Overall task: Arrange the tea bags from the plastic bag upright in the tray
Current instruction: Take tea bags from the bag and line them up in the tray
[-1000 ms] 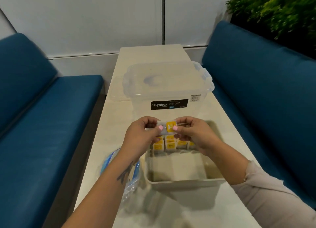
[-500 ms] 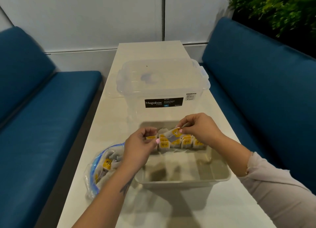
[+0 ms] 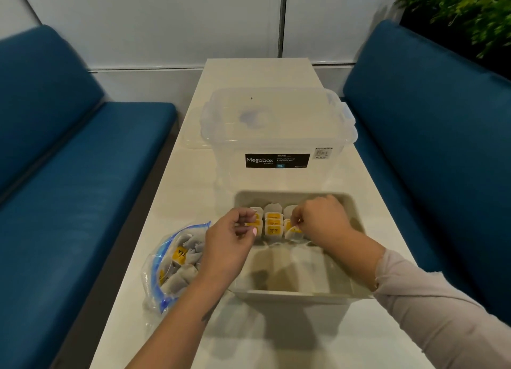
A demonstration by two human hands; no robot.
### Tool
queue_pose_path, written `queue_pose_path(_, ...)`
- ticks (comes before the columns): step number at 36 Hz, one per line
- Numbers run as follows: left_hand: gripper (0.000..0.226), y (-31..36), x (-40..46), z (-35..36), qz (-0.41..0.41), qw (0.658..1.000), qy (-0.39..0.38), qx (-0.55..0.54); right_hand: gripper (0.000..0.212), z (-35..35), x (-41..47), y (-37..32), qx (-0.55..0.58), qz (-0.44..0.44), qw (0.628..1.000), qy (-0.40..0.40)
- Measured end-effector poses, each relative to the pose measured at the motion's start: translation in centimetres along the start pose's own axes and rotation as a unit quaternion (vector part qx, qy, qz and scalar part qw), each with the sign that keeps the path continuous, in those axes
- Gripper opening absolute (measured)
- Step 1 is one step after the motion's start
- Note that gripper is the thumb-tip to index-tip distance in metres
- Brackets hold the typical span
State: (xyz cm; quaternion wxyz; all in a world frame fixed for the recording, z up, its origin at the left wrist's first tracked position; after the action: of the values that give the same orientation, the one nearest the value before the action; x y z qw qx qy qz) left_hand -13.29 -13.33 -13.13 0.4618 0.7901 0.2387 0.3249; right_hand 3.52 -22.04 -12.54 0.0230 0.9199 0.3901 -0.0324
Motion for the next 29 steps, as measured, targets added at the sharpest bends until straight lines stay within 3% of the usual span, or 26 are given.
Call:
queue_pose_path(15,0.032,-0.1,0.1,0.0,-0.012,1.000,-0.021,0.010,0.025,1.5,0.1,-0.9,-0.053,-0.026,0.998,0.002)
queue_pose_path(29,0.038,0.2,0.2,-0.1,-0.009,0.999,-0.034,0.011,0.024,1.3,0.0,-0.5,-0.020,-0.007,1.000,0.014)
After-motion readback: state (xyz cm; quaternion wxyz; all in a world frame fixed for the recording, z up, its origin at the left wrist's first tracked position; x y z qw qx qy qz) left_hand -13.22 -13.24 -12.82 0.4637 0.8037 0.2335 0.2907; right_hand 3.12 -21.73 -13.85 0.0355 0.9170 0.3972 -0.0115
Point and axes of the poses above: each hand's wrist, its own x-axis towards the middle knuckle, its own z-axis out of the palm, y = z × x, the point moved 3 cm from there along x, towards the middle knuckle, and after that the axes turned 14 degrees about z, right-handed, at the moved point
